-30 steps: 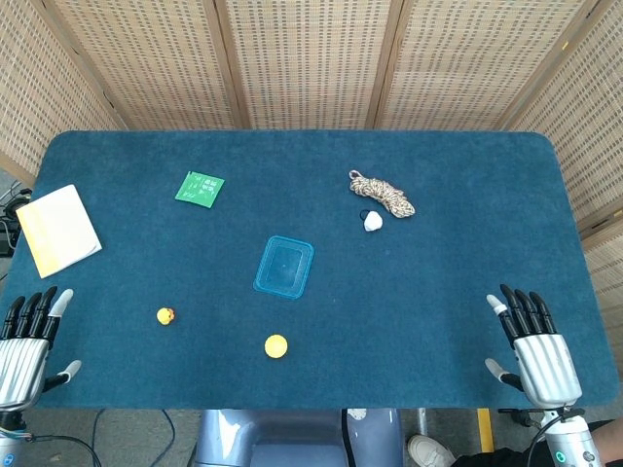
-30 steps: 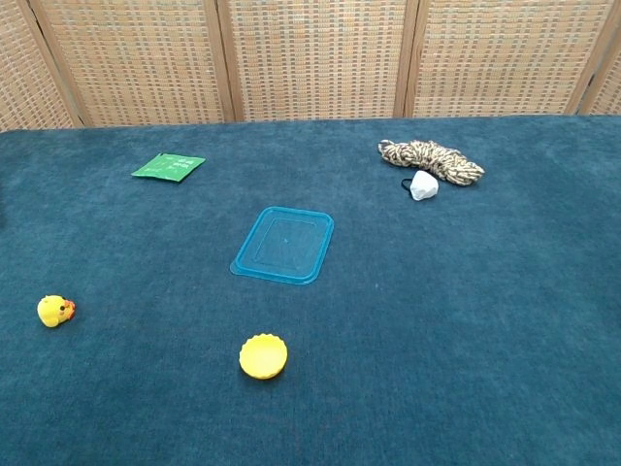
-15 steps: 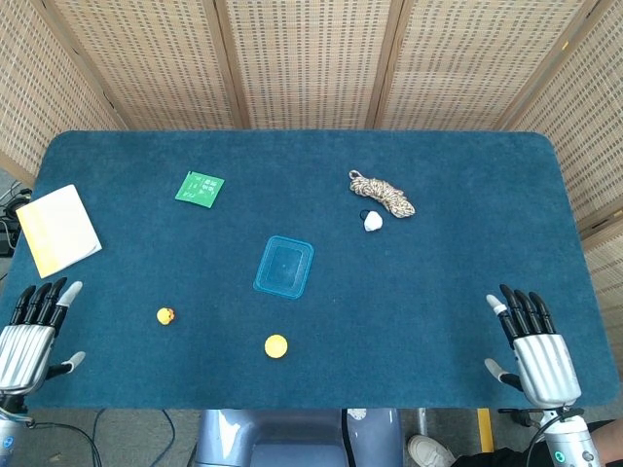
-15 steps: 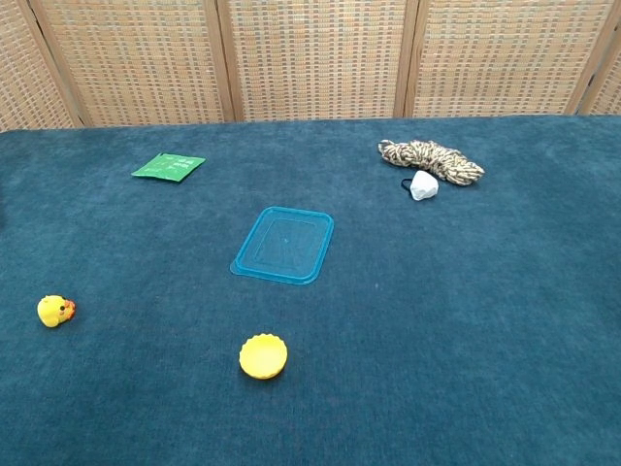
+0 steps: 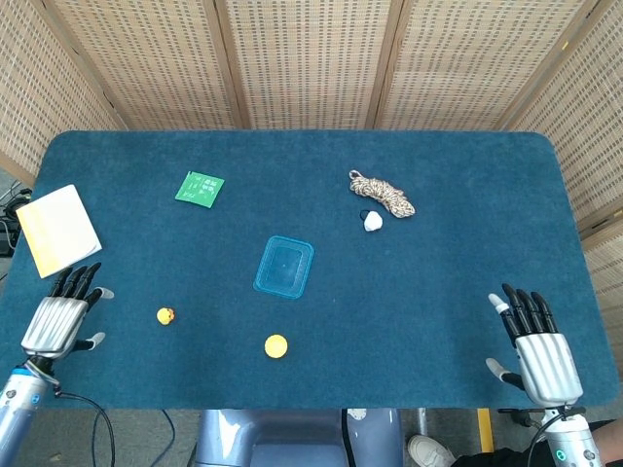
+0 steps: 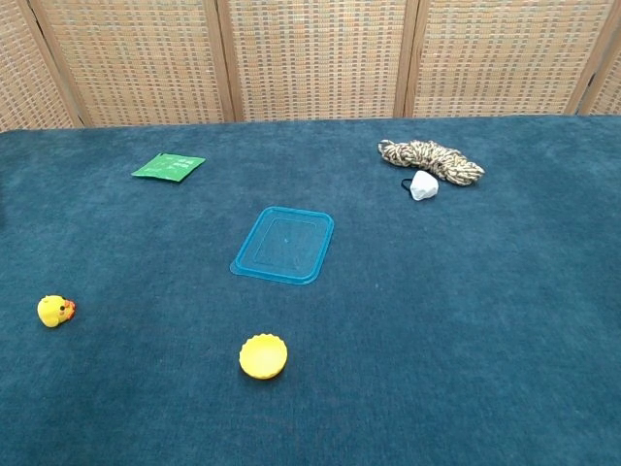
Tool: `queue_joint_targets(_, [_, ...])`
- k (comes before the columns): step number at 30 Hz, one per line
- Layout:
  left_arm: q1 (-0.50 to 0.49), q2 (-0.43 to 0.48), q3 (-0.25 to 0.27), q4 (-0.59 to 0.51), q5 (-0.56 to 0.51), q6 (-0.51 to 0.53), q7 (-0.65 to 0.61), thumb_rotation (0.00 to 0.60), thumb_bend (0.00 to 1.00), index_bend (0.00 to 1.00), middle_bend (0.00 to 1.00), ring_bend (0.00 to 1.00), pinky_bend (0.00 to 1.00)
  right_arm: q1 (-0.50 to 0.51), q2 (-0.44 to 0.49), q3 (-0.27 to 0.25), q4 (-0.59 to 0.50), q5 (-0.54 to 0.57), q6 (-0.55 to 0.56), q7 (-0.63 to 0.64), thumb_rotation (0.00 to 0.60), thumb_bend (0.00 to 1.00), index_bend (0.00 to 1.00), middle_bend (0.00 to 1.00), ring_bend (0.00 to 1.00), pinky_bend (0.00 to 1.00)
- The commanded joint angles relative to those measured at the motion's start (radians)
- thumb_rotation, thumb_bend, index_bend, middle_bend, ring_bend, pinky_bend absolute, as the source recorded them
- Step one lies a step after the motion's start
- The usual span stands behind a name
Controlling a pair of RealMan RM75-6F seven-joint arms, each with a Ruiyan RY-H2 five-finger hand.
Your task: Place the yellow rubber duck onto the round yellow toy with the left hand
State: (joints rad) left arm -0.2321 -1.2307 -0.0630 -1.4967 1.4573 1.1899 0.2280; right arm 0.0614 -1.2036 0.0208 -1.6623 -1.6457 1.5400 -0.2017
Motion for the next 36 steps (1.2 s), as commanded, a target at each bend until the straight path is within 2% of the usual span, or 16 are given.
queue_joint_targets(1, [-0.041, -0.018, -0.011, 0.004, -0.037, -0.055, 0.044, 0.600, 0.21, 0.32, 0.00, 0.00, 0.00, 0.000, 0.003, 0.001, -0.001, 0.002, 0.000, 0.006, 0.600, 0.00, 0.09, 0.00, 0.00, 0.00])
queue_joint_targets(7, [-0.105, -0.039, -0.017, 0.000, -0.089, -0.149, 0.108, 0.600, 0.21, 0.32, 0.00, 0.00, 0.00, 0.001, 0.009, 0.005, -0.001, 0.013, -0.002, 0.024, 0.600, 0.00, 0.09, 0.00, 0.00, 0.00])
queue_joint_targets(15, [-0.151, -0.063, -0.007, -0.007, -0.134, -0.202, 0.176, 0.600, 0.22, 0.34, 0.00, 0.00, 0.00, 0.003, 0.014, 0.009, -0.001, 0.020, -0.003, 0.039, 0.600, 0.00, 0.09, 0.00, 0.00, 0.00])
queue_joint_targets(28, [-0.204, -0.086, 0.011, 0.001, -0.178, -0.251, 0.238, 0.600, 0.23, 0.35, 0.00, 0.00, 0.00, 0.004, 0.018, 0.012, -0.002, 0.027, -0.006, 0.046, 0.600, 0.00, 0.09, 0.00, 0.00, 0.00])
queue_joint_targets(32, [-0.214, -0.097, 0.015, 0.009, -0.192, -0.257, 0.244, 0.600, 0.27, 0.36, 0.00, 0.00, 0.00, 0.004, 0.017, 0.011, -0.001, 0.026, -0.006, 0.046, 0.600, 0.00, 0.09, 0.00, 0.00, 0.00])
queue_joint_targets(36, [-0.223, -0.107, 0.019, 0.015, -0.200, -0.262, 0.251, 0.600, 0.27, 0.37, 0.00, 0.00, 0.00, 0.005, 0.017, 0.011, -0.001, 0.025, -0.006, 0.047, 0.600, 0.00, 0.09, 0.00, 0.00, 0.00])
